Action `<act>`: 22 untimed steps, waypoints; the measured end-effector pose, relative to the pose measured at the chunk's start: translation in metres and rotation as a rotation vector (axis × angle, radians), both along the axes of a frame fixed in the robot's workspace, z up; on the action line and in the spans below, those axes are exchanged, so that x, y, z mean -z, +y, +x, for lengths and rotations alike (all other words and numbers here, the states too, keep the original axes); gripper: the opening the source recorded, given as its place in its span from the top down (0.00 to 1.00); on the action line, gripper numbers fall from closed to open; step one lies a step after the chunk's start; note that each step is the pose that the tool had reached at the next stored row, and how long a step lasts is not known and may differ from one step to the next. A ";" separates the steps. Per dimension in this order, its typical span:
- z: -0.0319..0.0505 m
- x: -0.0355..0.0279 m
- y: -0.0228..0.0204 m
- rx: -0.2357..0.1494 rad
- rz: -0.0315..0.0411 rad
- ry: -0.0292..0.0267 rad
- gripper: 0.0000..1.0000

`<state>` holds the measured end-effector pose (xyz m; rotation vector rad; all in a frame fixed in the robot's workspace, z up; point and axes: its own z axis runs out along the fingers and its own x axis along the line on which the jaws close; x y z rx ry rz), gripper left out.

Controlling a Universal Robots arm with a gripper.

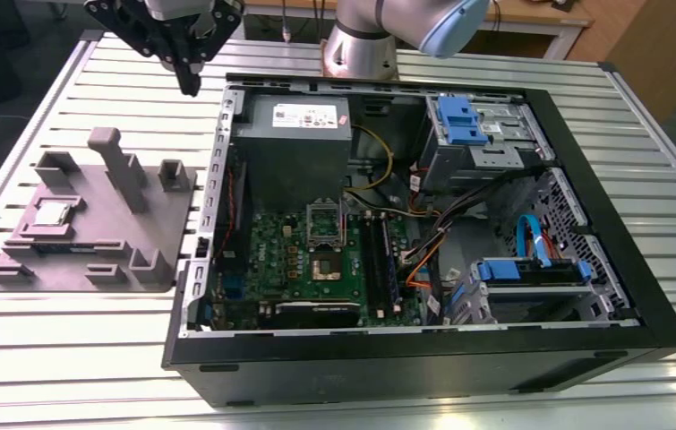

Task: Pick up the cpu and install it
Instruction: 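Reach for the cpu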

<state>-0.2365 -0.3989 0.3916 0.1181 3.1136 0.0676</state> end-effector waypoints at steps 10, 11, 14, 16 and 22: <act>-0.0036 0.0001 0.0000 0.000 0.0000 0.0000 0.90; -0.0039 0.0001 0.0000 0.000 0.0000 0.0000 0.90; -0.0049 0.0001 0.0000 0.000 -0.0001 0.0001 0.90; -0.0055 0.0001 0.0000 0.000 0.0000 0.0001 0.90; -0.0074 0.0002 0.0000 0.000 0.0000 0.0000 0.90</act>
